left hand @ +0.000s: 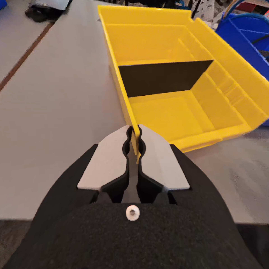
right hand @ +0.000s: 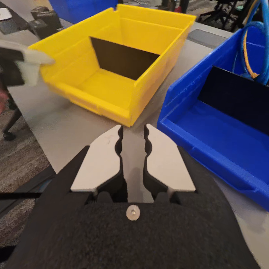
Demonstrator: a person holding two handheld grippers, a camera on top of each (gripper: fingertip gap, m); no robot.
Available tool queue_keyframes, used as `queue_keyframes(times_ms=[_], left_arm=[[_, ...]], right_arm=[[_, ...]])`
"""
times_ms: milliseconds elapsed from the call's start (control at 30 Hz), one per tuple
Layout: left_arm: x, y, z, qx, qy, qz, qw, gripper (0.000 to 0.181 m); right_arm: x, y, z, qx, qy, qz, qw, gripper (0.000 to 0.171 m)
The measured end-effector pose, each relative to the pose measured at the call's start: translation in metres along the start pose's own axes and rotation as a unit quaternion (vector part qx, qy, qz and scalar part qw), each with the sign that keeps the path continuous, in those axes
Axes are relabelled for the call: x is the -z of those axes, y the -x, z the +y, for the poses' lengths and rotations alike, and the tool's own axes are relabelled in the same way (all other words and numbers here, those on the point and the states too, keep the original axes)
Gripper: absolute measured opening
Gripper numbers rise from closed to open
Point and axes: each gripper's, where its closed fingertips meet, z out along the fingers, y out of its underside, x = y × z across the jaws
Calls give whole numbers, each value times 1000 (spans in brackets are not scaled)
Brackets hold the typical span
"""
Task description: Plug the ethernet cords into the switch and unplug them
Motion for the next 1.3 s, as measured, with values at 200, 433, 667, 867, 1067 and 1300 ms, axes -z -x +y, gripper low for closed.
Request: queue_keyframes(times_ms=[200,433,667,867,1067,1300], left_arm=[[51,-14,42,14,31,-32,999,8],[81,-9,55,-19,49,-107,993,7],[132,-47,1,-61,-52,-147,986,8],[138,-147,-103,-121,-149,-74,979,7],[68,-329,-157,-207,-119,61,969,7],[-68,-539,-99,-269,-50,127,953,7]], right_arm=[[-23,12,-15,-39,-11,18,999,29],[-43,30,-12,9,61,52,997,4],[17,19,-73,15,-55,73,996,3],[127,-65,-139,27,-151,158,975,5],[237,-225,-105,-30,-149,287,946,5],[316,-409,35,-107,-16,381,918,5]])
